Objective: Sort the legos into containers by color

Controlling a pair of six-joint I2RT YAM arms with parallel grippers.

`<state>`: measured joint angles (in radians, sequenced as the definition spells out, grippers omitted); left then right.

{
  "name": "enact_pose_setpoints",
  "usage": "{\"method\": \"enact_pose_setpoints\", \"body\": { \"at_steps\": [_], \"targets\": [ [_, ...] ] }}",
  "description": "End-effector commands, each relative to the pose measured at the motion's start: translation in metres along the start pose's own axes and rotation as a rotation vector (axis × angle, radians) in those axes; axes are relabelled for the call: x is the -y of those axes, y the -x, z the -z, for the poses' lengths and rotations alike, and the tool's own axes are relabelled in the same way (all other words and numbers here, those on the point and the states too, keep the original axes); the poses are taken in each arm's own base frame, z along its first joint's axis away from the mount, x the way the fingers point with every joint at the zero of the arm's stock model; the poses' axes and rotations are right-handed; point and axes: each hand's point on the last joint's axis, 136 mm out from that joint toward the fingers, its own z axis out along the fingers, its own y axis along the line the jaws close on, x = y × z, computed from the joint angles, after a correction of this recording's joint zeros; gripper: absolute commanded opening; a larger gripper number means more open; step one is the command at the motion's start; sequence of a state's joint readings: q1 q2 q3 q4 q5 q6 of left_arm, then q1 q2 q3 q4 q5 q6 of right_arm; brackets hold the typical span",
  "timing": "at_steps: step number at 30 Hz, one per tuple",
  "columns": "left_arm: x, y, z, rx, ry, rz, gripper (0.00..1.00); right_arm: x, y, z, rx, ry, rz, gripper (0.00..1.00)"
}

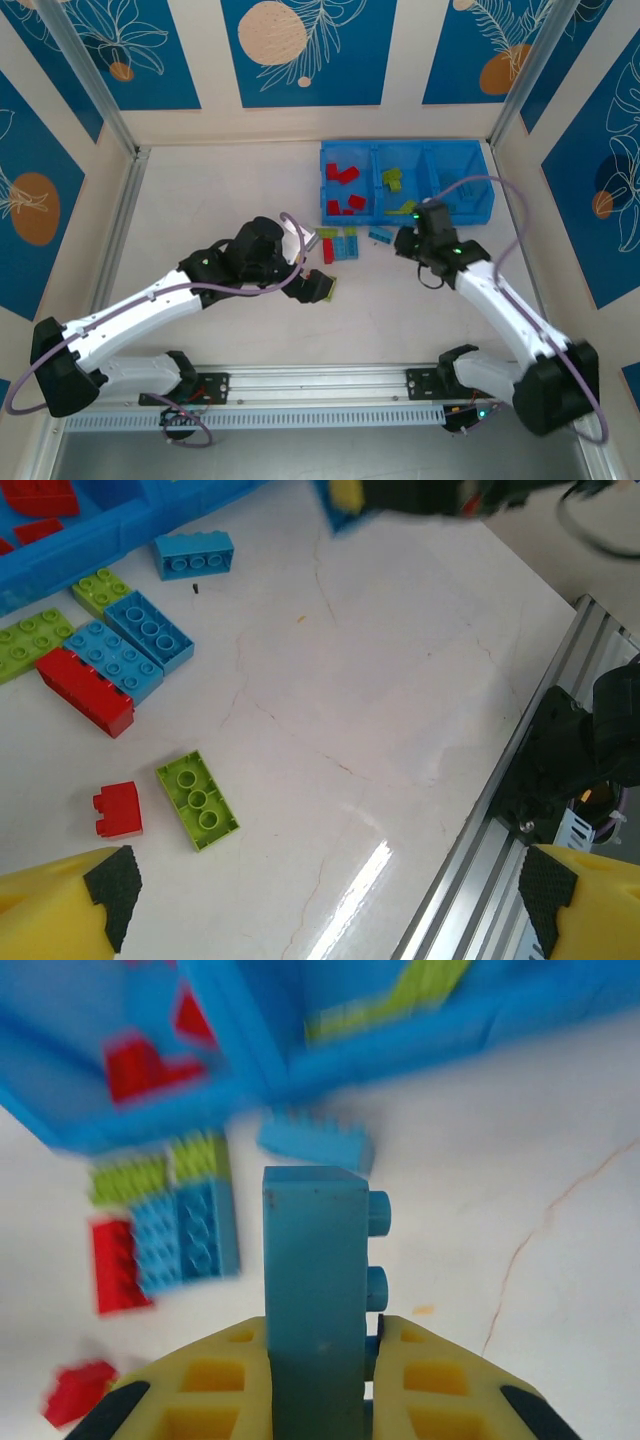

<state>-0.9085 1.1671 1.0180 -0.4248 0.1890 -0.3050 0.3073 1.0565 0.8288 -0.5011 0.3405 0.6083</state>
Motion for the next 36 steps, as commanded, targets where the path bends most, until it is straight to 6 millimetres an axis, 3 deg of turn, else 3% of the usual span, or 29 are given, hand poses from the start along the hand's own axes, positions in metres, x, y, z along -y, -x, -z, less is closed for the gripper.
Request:
{"method": "enact_pose_setpoints", "body": {
  "at_steps": [1,3,6,9,12,15,17,20,24,27,32,36],
  "targets": [
    [0.004,0.008,0.006,0.043,-0.007,-0.032,1.0,0.032,0.048,0.014,0.118,-0.069,-0.077,0.1],
    [0.004,0.008,0.006,0.045,-0.007,-0.031,1.0,0.048,0.081,0.009,0.125,-0.066,-0.134,0.1],
    [0.005,0.005,0.008,0.046,-0.01,-0.022,1.0,0.079,0.127,-0.023,0.091,-0.092,-0.215,0.1],
    [0.006,0.001,0.009,0.05,-0.025,0.0,1.0,0.104,0.152,-0.065,0.006,-0.116,-0.276,0.1],
    [0.017,-0.003,0.007,0.047,-0.095,0.022,1.0,0.115,0.161,-0.099,-0.073,-0.111,-0.329,0.17],
    [0.027,-0.006,0.002,0.033,-0.147,0.04,1.0,0.122,0.169,-0.11,-0.105,-0.134,-0.356,0.43],
    [0.025,-0.009,-0.001,0.031,-0.135,0.041,1.0,0.121,0.172,-0.105,-0.11,-0.148,-0.358,0.51],
    [0.006,-0.013,-0.004,0.03,-0.029,0.058,1.0,0.113,0.169,-0.086,-0.094,-0.135,-0.37,0.55],
    [-0.018,-0.021,-0.012,-0.008,0.099,0.096,0.99,0.086,0.151,-0.047,-0.07,-0.052,-0.369,0.57],
    [-0.027,-0.037,-0.027,-0.091,0.172,0.122,0.95,0.049,0.123,-0.009,-0.051,0.047,-0.33,0.58],
    [-0.023,-0.062,-0.061,-0.201,0.231,0.154,0.82,-0.015,0.041,0.044,-0.099,0.231,-0.187,0.67],
    [-0.021,-0.075,-0.088,-0.252,0.298,0.132,0.73,-0.029,-0.018,0.067,-0.212,0.254,-0.108,0.71]
  ]
}}
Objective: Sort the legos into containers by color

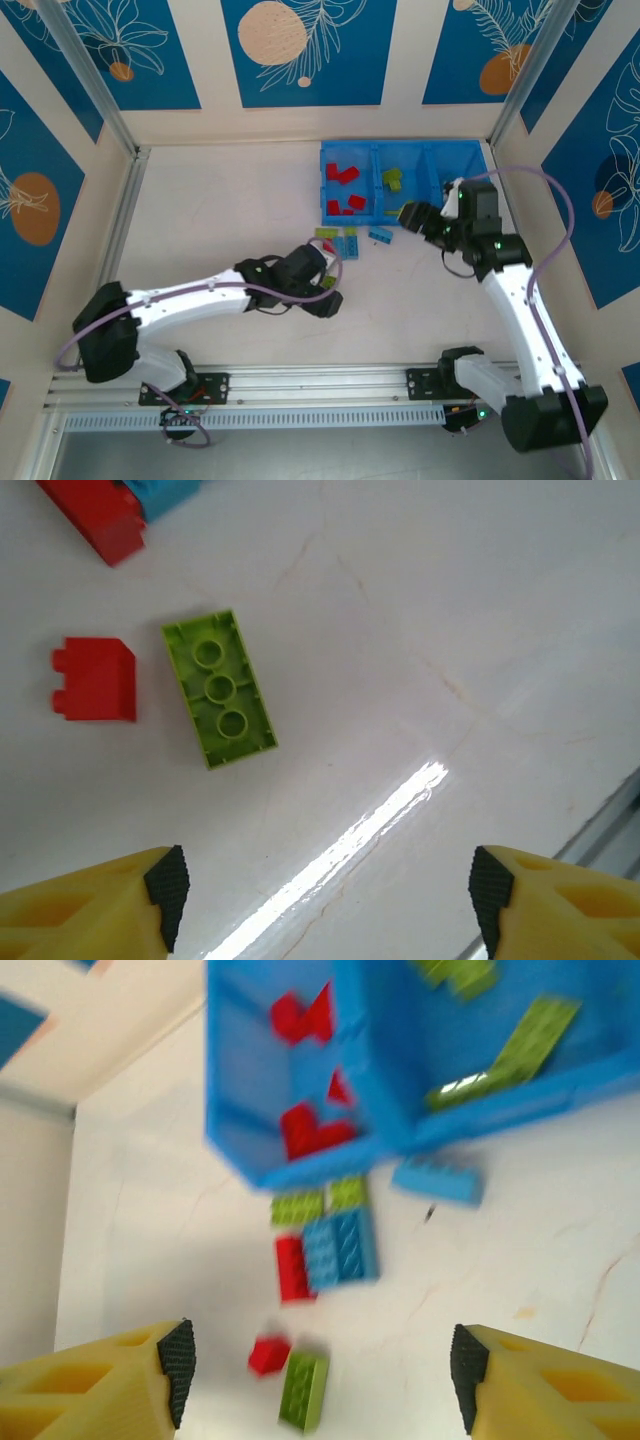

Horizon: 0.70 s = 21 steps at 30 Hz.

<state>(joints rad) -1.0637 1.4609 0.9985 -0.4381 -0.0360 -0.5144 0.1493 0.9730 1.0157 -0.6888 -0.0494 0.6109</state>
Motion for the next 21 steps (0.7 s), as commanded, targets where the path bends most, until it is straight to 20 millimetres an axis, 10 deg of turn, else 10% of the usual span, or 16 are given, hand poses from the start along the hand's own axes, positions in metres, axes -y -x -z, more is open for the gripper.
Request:
{"method": "enact_pose_setpoints", "body": {
  "at_steps": [1,6,21],
  "targets": [
    [0.004,0.009,-0.01,0.008,0.082,0.006,0.7,0.009,-0.056,0.003,-0.168,-0.037,-0.016,0.71],
    [-0.013,0.011,-0.037,-0.017,0.218,0.032,0.55,0.017,-0.082,0.016,-0.207,-0.087,-0.002,0.72],
    [-0.039,-0.007,-0.091,-0.082,0.369,0.095,0.53,0.012,-0.075,0.03,-0.166,-0.08,0.031,0.74]
  ]
}}
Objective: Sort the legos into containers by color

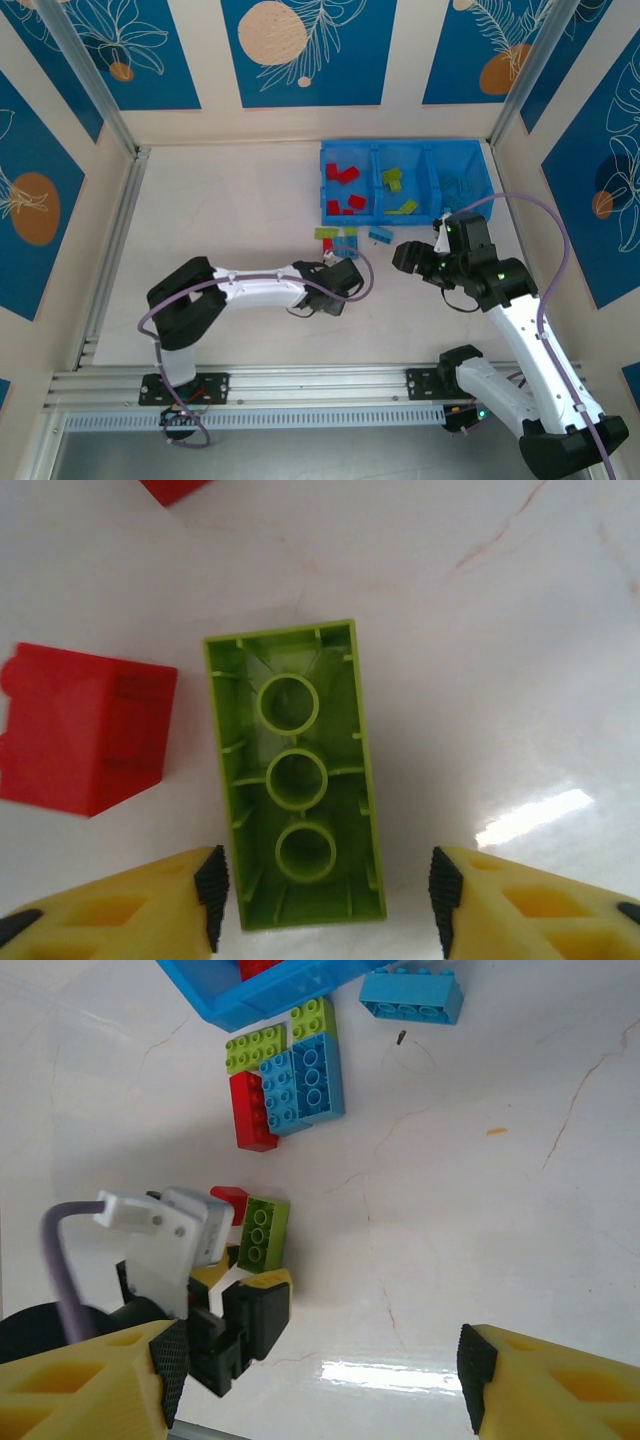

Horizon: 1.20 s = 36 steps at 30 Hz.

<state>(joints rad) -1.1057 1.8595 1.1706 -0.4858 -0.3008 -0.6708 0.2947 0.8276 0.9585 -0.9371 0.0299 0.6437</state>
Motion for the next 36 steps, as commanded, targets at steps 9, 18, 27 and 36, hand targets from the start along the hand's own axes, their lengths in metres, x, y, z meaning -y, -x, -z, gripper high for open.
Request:
{"method": "enact_pose_setpoints", "body": {
  "at_steps": [9,18,27,36],
  "targets": [
    [0.023,0.017,0.016,0.048,-0.108,-0.018,0.21,-0.02,-0.004,0.026,0.012,0.095,-0.006,0.73],
    [0.079,0.127,0.111,0.354,-0.258,-0.17,0.22,-0.03,0.019,0.077,0.231,0.155,-0.078,0.74],
    [0.089,0.281,0.085,0.53,-0.168,-0.238,0.2,-0.015,0.015,0.099,0.311,0.124,-0.131,0.74],
    [0.087,0.346,0.054,0.717,-0.065,-0.322,0.28,-0.018,0.001,0.092,0.257,0.161,-0.122,0.74]
  ]
}}
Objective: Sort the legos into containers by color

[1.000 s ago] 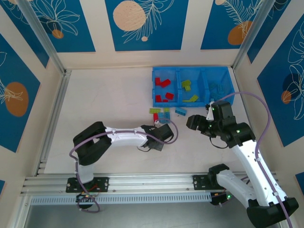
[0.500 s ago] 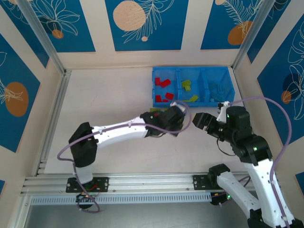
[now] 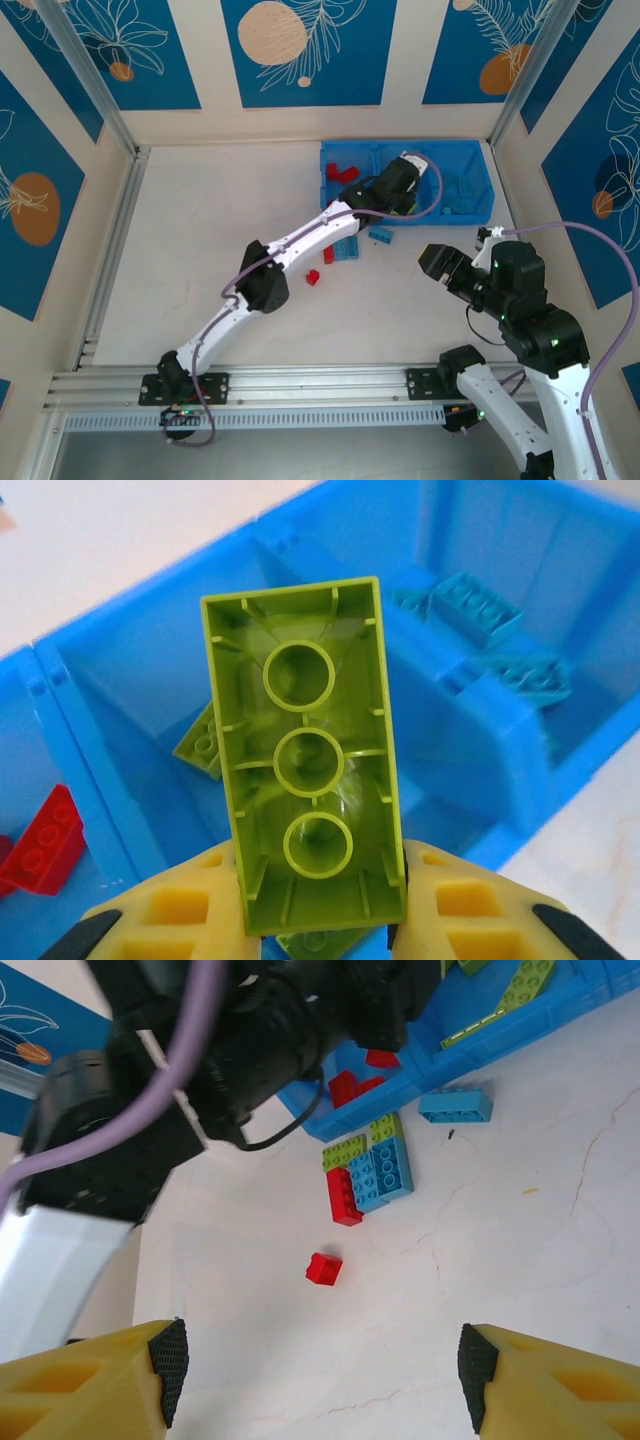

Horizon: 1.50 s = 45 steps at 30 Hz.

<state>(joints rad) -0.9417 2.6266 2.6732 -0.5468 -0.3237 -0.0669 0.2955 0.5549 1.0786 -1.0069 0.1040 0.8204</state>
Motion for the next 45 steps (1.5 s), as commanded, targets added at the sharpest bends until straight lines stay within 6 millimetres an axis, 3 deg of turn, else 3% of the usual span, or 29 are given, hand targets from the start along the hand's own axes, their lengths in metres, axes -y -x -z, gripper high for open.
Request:
{"method": "enact_pose_setpoints", "body": {
  "at_steps": [1,2,7,11,13,15,16,21,25,29,32,36,42,45],
  "targets": [
    [-0.005,0.035,0.008,0.114,0.018,-0.062,0.35,0.002,-0.009,0.001,-0.036,0.003,-0.01,0.74],
    [-0.006,0.038,0.007,0.129,0.017,-0.059,0.41,0.002,-0.01,0.002,-0.039,0.002,-0.009,0.74],
    [-0.009,0.049,0.02,0.138,0.009,-0.014,0.53,0.007,-0.011,0.004,-0.036,-0.021,-0.009,0.74],
    [-0.017,0.064,0.06,0.11,-0.025,0.085,0.55,0.016,-0.011,0.001,-0.024,-0.056,-0.029,0.74],
    [-0.014,0.062,0.08,0.088,-0.074,0.112,0.56,0.019,-0.011,-0.002,-0.024,-0.068,-0.036,0.74],
    [-0.011,0.063,0.112,0.122,-0.145,0.152,0.57,0.021,-0.012,-0.006,-0.028,-0.076,-0.039,0.74],
    [-0.011,0.056,0.124,0.135,-0.172,0.166,0.57,0.021,-0.012,-0.008,-0.032,-0.079,-0.037,0.74],
    [-0.02,0.027,0.226,0.207,-0.266,0.157,0.57,0.027,-0.017,-0.036,-0.109,-0.127,-0.021,0.74],
    [-0.021,-0.02,0.301,0.198,-0.336,-0.01,0.58,0.03,-0.023,-0.07,-0.191,-0.179,-0.011,0.76],
    [-0.04,-0.07,0.359,0.155,-0.336,-0.137,0.61,0.026,-0.029,-0.115,-0.229,-0.237,0.053,0.81],
    [-0.056,-0.105,0.38,0.115,-0.299,-0.196,0.71,0.031,-0.033,-0.15,-0.267,-0.346,0.088,0.87],
    [-0.062,-0.14,0.388,0.099,-0.292,-0.293,0.92,0.05,-0.031,-0.194,-0.294,-0.508,0.104,0.91],
    [-0.047,-0.152,0.404,0.116,-0.41,-0.362,1.0,0.068,-0.027,-0.256,-0.302,-0.576,0.159,0.92],
    [-0.047,-0.167,0.395,0.099,-0.401,-0.392,1.0,0.083,-0.02,-0.274,-0.293,-0.649,0.168,0.93]
  ]
}}
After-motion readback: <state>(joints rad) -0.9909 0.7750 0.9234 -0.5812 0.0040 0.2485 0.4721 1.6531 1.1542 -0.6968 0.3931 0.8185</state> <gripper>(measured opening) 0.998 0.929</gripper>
